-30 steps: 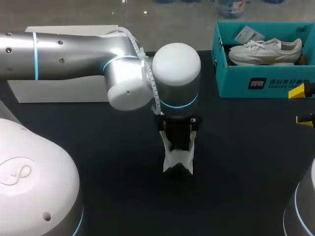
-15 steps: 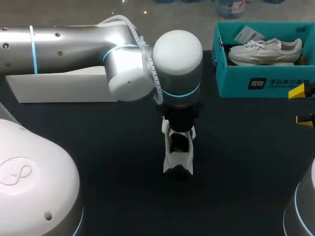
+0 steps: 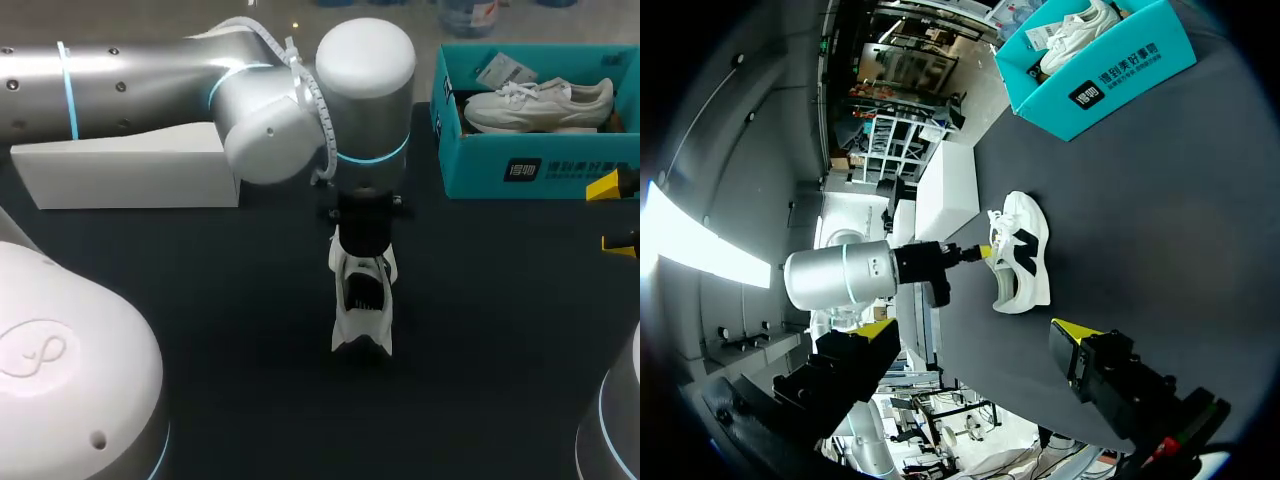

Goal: Take the shoe out of the shoebox, open the shoe tongue, remove and reinsert the insole, then place the shoe into the shoebox

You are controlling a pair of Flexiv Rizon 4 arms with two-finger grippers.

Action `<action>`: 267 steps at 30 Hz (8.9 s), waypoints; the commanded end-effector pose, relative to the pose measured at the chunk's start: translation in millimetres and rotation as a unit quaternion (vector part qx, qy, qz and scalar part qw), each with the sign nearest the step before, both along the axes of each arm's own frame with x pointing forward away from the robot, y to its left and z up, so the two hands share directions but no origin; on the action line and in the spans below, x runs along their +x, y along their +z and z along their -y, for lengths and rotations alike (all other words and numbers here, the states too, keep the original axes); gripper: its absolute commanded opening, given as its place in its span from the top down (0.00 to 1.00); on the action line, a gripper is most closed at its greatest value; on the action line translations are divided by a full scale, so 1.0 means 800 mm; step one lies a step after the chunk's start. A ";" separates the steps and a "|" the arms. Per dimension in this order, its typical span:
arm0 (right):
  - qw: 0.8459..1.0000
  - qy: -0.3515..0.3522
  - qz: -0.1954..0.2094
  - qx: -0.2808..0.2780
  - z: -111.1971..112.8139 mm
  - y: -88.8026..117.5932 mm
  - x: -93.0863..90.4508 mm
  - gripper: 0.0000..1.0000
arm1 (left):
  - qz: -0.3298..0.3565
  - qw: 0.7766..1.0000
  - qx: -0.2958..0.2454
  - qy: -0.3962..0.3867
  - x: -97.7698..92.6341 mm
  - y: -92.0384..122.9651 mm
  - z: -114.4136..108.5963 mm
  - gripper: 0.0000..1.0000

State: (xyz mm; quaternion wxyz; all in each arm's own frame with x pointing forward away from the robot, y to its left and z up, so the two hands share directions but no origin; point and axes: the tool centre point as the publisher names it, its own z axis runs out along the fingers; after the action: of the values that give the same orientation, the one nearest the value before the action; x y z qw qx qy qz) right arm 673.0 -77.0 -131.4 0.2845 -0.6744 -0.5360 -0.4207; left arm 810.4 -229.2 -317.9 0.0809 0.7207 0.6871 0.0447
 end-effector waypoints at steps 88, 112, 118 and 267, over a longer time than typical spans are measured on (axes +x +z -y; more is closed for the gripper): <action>1.000 -0.015 0.007 -0.003 0.000 0.002 -0.013 0.00 | -0.114 0.752 -0.084 0.643 -0.172 0.000 -0.032 0.00; 1.000 -0.015 0.007 -0.003 0.000 0.002 -0.013 0.00 | -0.119 0.724 -0.064 0.676 -0.143 -0.089 -0.020 0.00; 1.000 -0.015 0.007 -0.003 0.000 0.002 -0.013 0.00 | -0.121 0.717 -0.055 0.684 -0.142 -0.102 -0.018 0.02; 1.000 -0.015 0.007 -0.003 0.000 0.002 -0.013 0.00 | -0.105 0.726 -0.045 0.678 0.182 0.213 -0.484 1.00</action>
State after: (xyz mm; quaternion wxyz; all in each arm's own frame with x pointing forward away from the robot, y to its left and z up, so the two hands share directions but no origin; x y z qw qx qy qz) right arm 673.0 -77.0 -131.4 0.2845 -0.6744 -0.5360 -0.4206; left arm 950.0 146.5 -146.3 -0.0092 0.0575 0.9982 -0.0115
